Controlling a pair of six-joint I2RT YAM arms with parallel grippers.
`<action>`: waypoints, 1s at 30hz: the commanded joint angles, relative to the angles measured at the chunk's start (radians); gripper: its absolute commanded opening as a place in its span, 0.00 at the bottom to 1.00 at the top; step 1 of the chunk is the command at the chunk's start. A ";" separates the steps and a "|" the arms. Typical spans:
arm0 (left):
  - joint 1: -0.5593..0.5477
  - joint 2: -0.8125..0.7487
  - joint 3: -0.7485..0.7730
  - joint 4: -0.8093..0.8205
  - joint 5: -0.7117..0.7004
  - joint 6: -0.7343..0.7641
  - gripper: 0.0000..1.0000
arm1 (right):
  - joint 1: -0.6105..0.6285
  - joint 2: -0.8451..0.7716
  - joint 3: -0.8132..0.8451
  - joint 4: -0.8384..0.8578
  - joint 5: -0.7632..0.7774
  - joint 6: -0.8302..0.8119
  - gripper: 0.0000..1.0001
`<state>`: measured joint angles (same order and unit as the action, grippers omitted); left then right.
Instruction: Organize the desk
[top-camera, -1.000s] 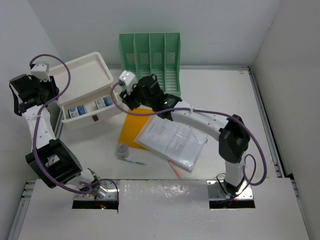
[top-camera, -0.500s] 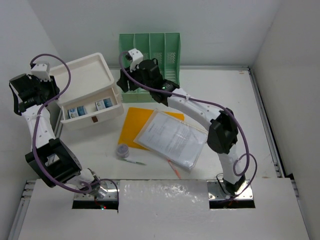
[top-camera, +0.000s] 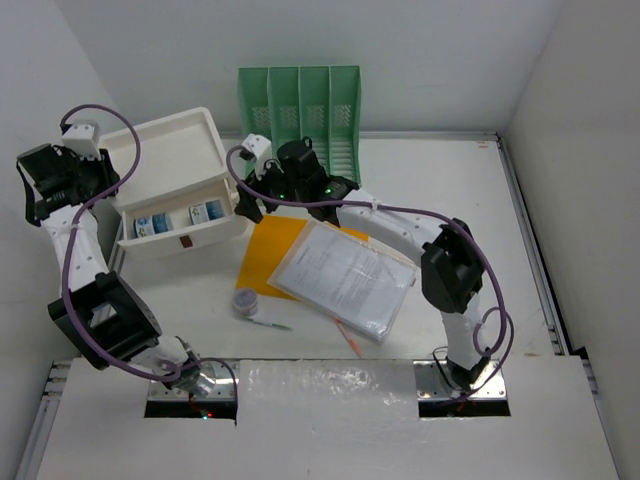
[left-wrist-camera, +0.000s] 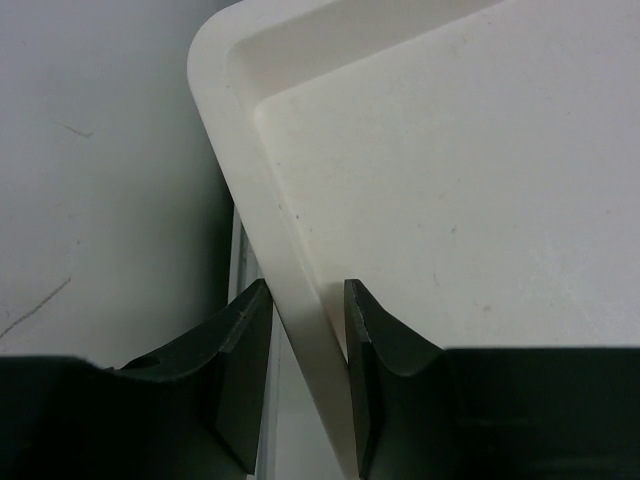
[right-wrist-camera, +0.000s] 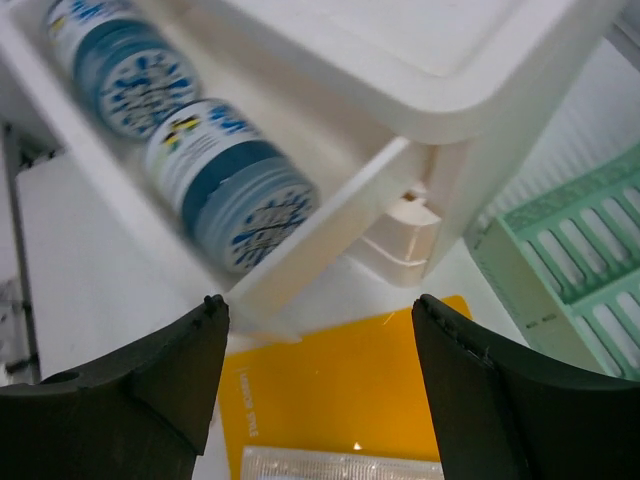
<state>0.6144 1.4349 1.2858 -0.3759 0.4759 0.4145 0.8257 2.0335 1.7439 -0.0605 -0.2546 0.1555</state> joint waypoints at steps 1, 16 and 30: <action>-0.021 0.047 0.010 -0.135 0.079 0.004 0.00 | 0.009 -0.061 -0.044 0.001 -0.218 -0.167 0.73; -0.021 0.076 0.021 -0.132 0.035 -0.002 0.00 | -0.016 0.022 -0.063 0.154 -0.339 -0.244 0.70; -0.021 0.111 0.041 -0.130 0.024 -0.005 0.00 | -0.033 0.096 0.016 0.200 -0.385 -0.303 0.38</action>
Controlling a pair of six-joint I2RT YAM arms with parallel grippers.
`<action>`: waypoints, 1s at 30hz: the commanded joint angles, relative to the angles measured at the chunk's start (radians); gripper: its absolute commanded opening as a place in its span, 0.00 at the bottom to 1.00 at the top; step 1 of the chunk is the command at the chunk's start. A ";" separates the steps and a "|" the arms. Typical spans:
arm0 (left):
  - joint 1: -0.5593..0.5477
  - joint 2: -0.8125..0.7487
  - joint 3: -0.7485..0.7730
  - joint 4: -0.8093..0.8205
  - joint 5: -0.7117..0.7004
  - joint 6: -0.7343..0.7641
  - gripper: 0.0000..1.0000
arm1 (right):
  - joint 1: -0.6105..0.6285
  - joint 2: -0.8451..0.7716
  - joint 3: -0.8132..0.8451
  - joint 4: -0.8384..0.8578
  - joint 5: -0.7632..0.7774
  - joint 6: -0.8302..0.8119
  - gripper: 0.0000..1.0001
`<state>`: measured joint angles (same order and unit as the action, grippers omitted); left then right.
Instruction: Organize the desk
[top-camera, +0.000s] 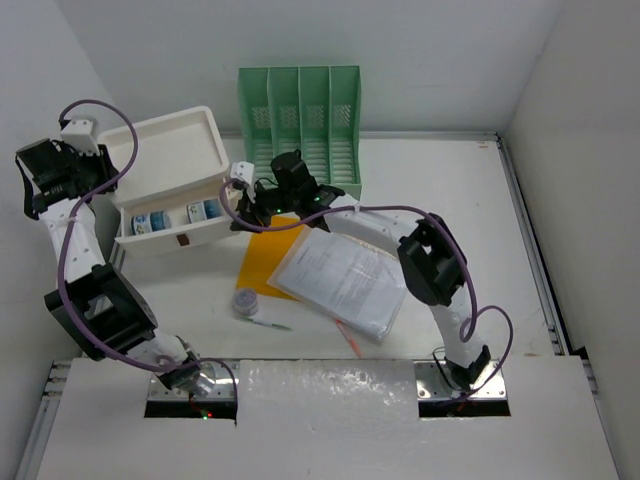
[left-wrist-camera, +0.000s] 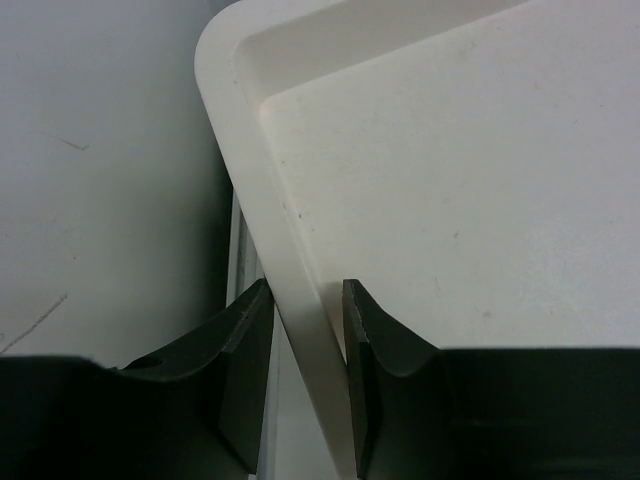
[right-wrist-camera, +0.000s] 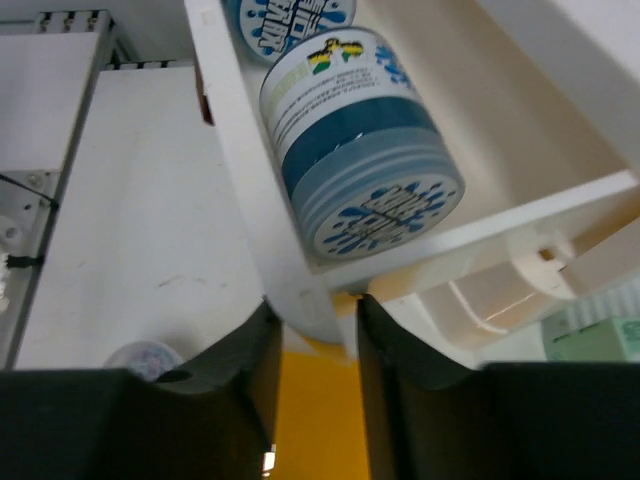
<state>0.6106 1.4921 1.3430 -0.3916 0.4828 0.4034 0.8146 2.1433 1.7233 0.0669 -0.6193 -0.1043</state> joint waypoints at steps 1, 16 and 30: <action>-0.017 0.053 -0.015 -0.113 0.016 0.008 0.00 | -0.032 -0.020 0.029 0.079 -0.036 -0.046 0.28; -0.018 0.091 0.036 -0.127 0.000 0.026 0.00 | -0.101 0.023 0.214 -0.187 -0.201 -0.266 0.00; -0.022 0.077 0.016 -0.162 0.057 0.046 0.00 | -0.094 0.090 0.197 0.303 0.108 0.097 0.00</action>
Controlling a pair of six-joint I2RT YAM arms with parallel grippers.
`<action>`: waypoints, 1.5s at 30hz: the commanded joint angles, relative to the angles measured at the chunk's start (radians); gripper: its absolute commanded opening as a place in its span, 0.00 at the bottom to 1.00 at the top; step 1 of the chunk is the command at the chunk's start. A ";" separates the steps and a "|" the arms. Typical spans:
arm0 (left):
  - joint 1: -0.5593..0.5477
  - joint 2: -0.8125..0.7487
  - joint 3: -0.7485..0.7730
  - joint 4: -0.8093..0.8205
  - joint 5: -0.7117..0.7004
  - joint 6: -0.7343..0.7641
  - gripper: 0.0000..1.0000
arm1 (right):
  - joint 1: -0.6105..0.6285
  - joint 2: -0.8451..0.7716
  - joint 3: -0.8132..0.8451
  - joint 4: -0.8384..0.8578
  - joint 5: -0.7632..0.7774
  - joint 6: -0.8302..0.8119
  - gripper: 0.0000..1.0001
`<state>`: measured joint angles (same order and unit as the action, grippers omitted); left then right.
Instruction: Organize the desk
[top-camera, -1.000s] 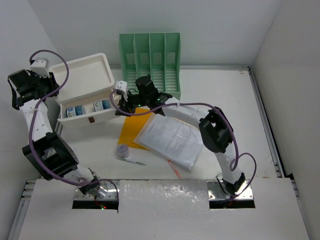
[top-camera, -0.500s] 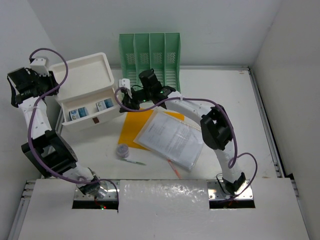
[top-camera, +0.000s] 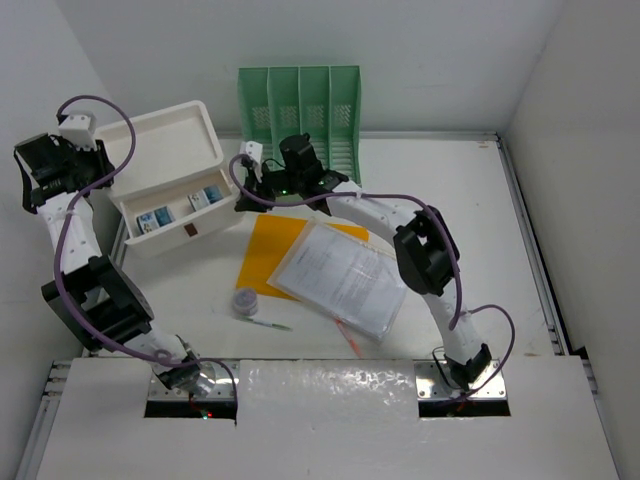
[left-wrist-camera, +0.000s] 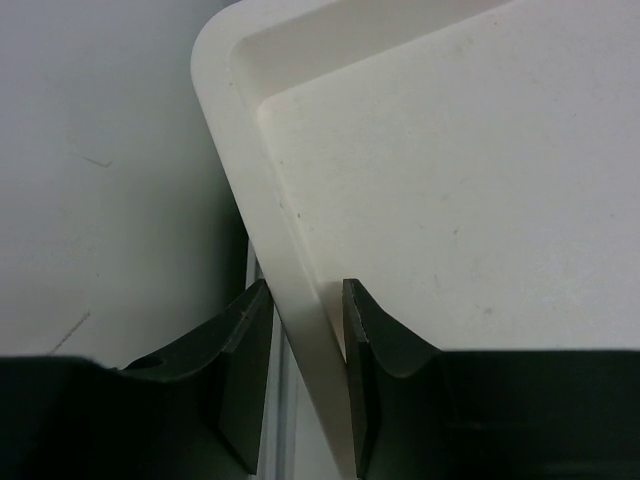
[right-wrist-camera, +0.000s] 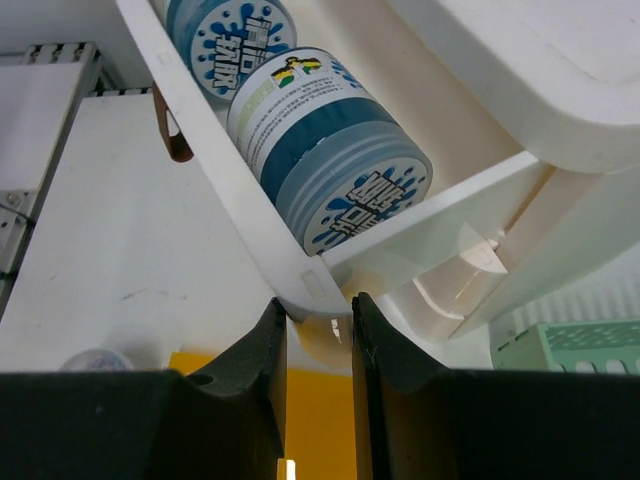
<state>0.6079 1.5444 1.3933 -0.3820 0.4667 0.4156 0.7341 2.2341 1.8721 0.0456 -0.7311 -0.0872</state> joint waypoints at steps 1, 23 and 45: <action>-0.020 0.025 -0.036 -0.172 0.081 0.035 0.00 | -0.009 0.001 0.041 0.348 0.243 0.105 0.00; -0.043 0.000 -0.089 -0.159 0.132 -0.087 0.00 | 0.051 0.081 0.070 0.424 0.790 0.349 0.50; -0.043 -0.001 -0.060 -0.212 0.174 -0.011 0.00 | 0.083 0.234 0.211 0.516 1.053 0.457 0.54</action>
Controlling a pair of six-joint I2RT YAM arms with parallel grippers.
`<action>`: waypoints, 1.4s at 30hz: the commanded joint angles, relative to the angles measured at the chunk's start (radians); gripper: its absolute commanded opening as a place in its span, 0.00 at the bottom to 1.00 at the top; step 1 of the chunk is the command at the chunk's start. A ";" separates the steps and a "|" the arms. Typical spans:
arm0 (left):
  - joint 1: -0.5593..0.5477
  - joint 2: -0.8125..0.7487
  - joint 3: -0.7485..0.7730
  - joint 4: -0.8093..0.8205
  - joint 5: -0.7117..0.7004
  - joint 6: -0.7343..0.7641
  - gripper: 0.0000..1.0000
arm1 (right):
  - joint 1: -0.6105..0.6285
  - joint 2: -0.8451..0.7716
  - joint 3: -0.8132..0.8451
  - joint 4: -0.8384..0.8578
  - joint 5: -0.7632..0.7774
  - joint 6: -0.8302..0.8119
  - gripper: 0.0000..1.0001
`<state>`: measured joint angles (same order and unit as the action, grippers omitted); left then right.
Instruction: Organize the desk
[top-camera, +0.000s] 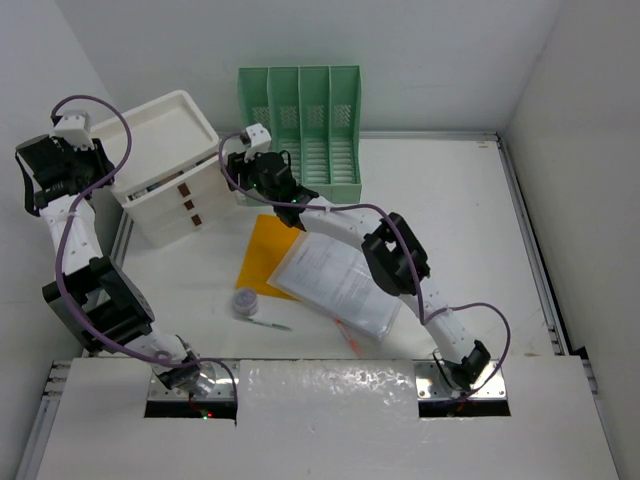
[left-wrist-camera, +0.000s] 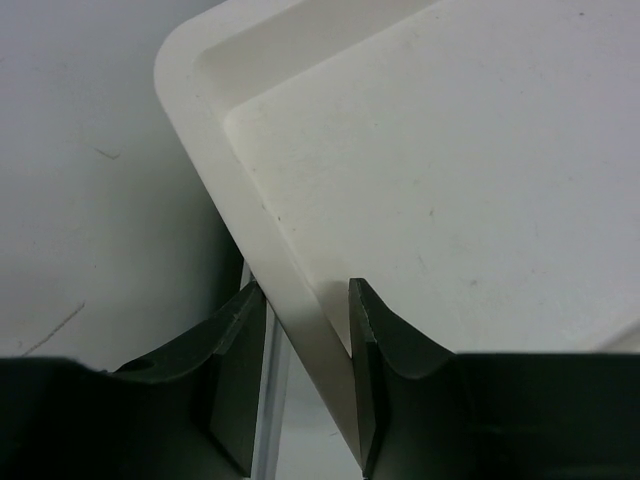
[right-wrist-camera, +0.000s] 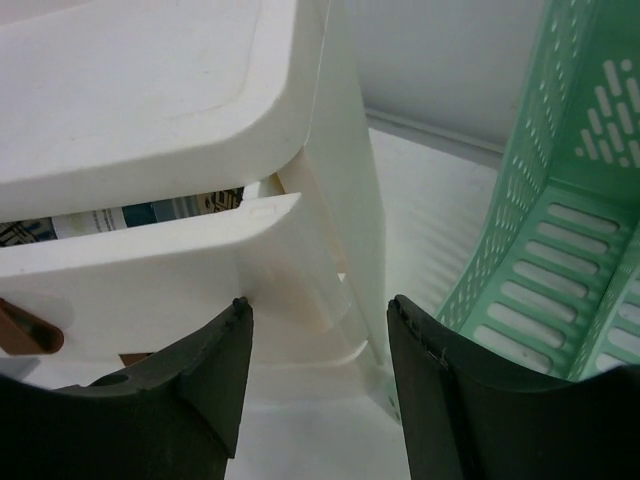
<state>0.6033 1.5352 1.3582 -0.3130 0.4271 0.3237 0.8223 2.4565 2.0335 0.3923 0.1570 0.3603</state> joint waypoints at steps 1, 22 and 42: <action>-0.039 0.009 -0.025 -0.284 0.225 0.086 0.00 | -0.002 0.018 0.050 0.199 0.180 0.003 0.54; -0.040 0.037 0.013 -0.382 0.331 0.155 0.00 | 0.103 0.169 0.229 0.301 -0.005 -0.081 0.06; -0.022 0.055 0.052 -0.399 0.334 0.075 0.00 | 0.147 -0.082 -0.192 0.321 -0.114 -0.215 0.34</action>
<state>0.6106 1.5696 1.4422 -0.4534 0.5598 0.4206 0.9298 2.5050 1.9522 0.6296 0.0444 0.1848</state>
